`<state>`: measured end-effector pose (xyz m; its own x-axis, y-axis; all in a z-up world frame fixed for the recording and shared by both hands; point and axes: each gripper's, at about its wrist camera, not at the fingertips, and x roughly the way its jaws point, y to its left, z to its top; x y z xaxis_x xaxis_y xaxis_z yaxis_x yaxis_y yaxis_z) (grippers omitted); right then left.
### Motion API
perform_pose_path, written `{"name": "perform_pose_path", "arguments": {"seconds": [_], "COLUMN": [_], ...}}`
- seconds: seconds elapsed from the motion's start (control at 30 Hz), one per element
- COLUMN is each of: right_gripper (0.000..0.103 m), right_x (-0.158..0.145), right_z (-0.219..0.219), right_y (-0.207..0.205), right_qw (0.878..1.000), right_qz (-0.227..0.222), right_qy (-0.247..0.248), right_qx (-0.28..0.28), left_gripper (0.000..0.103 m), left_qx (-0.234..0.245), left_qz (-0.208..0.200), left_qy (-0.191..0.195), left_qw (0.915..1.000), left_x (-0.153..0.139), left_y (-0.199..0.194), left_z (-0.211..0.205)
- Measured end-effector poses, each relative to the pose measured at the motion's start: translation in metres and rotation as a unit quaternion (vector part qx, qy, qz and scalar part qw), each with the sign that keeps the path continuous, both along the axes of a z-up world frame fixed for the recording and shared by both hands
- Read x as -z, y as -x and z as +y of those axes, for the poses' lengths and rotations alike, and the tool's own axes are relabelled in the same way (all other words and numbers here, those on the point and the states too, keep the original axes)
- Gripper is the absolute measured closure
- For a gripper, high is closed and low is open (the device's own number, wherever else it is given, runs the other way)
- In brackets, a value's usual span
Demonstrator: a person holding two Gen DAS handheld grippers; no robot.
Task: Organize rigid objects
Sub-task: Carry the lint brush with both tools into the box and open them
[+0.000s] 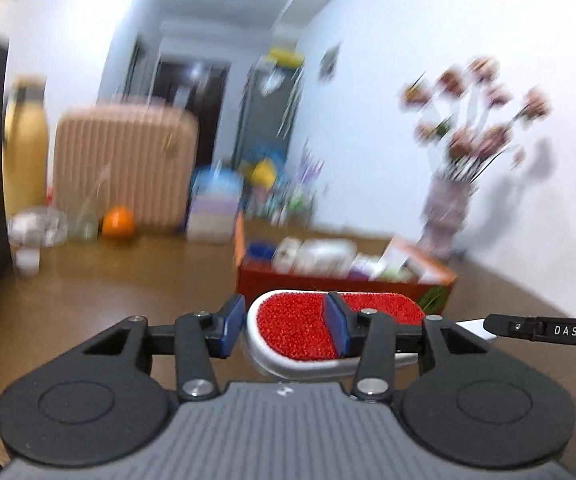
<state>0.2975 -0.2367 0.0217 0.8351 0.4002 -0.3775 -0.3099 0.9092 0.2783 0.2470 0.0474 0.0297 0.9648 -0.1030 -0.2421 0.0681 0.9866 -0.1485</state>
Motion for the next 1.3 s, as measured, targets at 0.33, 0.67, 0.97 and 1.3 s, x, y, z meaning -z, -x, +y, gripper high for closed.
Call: {"name": "perform_pose_path", "arguments": {"seconds": [0.33,0.67,0.97,1.3], "right_gripper": [0.091,0.091,0.091,0.09], "right_x": [-0.038,-0.052,-0.056,-0.006], "right_z": [-0.032,-0.033,-0.024,-0.005], "right_y": [0.091,0.03,-0.145,-0.252], "right_qw": [0.996,0.997,0.999,0.991], "right_qz": [-0.078,-0.064,0.018,0.129], "right_qy": [-0.024,-0.013,-0.038,0.02], "right_qx": [0.046,0.049,0.021,0.009], "left_gripper": [0.058,0.059,0.058,0.065], "left_qx": [0.044,0.054,0.035,0.047], "left_qz": [-0.078,-0.059,0.033,0.16], "left_qy": [-0.009,-0.01,0.005,-0.034], "left_qw": [0.996,0.9967,0.9988,0.9854], "left_x": [-0.034,-0.046,-0.045,0.009], "left_y": [0.055,-0.022,-0.185,-0.283], "left_z": [-0.027,-0.025,-0.009,-0.014]}}
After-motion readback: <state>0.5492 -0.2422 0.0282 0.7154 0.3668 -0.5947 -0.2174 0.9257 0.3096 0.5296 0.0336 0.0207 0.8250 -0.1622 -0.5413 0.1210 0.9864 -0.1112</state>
